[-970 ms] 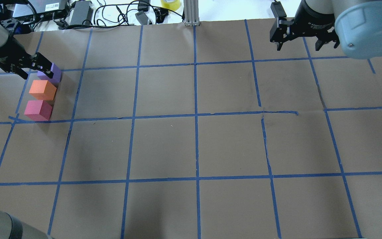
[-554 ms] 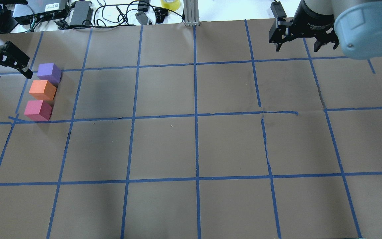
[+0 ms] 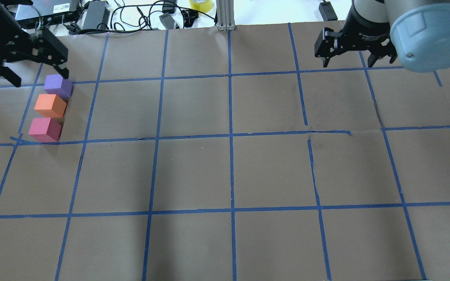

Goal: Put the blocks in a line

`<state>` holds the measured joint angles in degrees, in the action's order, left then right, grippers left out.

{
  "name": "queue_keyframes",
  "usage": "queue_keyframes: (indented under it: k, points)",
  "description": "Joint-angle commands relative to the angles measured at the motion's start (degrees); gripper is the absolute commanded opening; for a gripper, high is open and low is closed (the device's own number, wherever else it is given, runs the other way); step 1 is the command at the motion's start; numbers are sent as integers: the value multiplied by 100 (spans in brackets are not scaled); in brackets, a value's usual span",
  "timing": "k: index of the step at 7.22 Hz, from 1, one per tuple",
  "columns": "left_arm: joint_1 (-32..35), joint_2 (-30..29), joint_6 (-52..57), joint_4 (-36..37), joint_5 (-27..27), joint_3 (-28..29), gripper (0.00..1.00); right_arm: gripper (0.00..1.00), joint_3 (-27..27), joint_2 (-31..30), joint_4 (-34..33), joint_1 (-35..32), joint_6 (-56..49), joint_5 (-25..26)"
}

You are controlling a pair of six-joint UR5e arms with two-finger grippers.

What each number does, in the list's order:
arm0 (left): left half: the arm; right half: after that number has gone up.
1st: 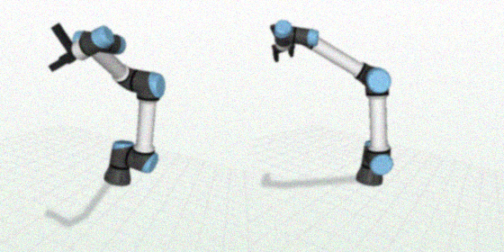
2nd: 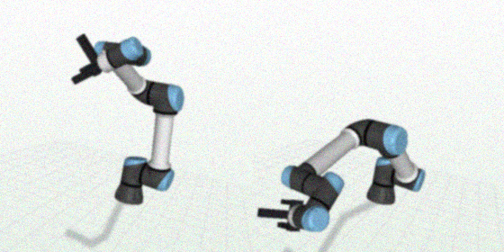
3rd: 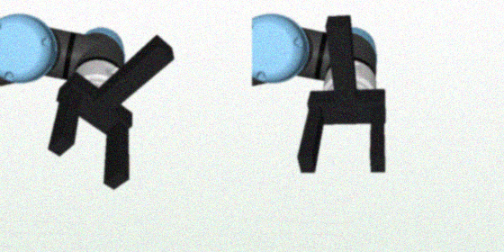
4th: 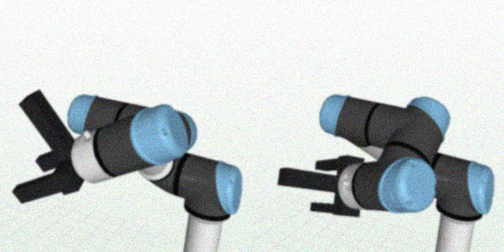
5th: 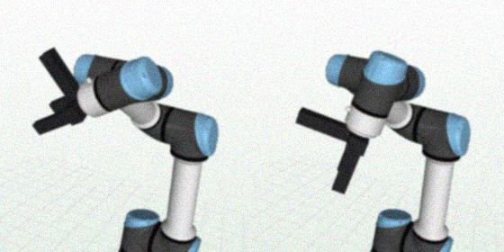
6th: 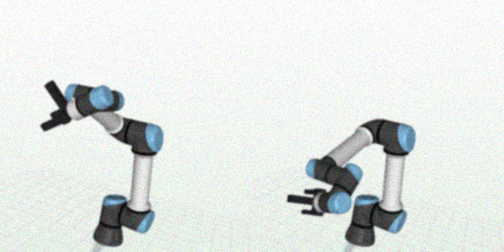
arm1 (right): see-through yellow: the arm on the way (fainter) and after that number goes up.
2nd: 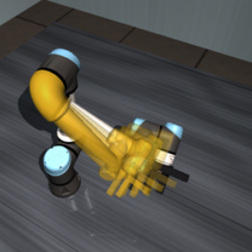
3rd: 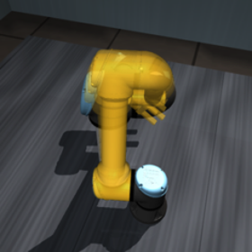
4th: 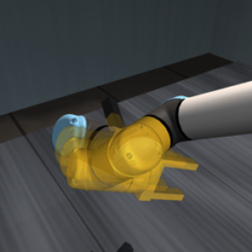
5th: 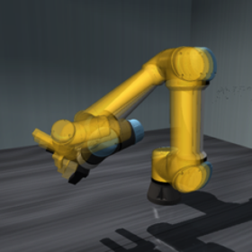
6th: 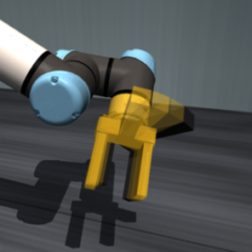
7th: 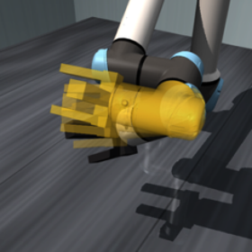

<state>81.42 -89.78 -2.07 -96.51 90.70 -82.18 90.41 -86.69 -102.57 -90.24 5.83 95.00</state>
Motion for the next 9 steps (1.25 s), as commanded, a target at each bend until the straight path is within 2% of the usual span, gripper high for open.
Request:
queue_keyframes:
  k: [1, 2, 4, 6, 7, 8, 9]
  points:
    - [1405, -232, -1484, 578, 593, -26, 100, 100, 3, -50, 315, 7, -152, -43]
    - [1777, -259, -1498, 572, 659, -52, 100, 100, 3, -120, 464, -2, -152, -69]
    - [1825, -259, -1280, 440, 380, -175, 100, 100, -85, -146, 858, 7, -135, -445]
    - [1764, -251, -596, 440, 326, -228, 100, 100, -164, -471, 1553, 7, -143, -534]
    - [1711, -242, -549, 431, 256, -193, 100, 100, -199, -602, 1669, 50, -204, -526]
    - [1337, -146, -532, 370, 55, -149, 100, 100, -295, -673, 1948, 42, -222, -526]
    - [1298, -32, -523, 91, 114, -193, 100, 100, -331, -631, 2116, 42, -223, -579]
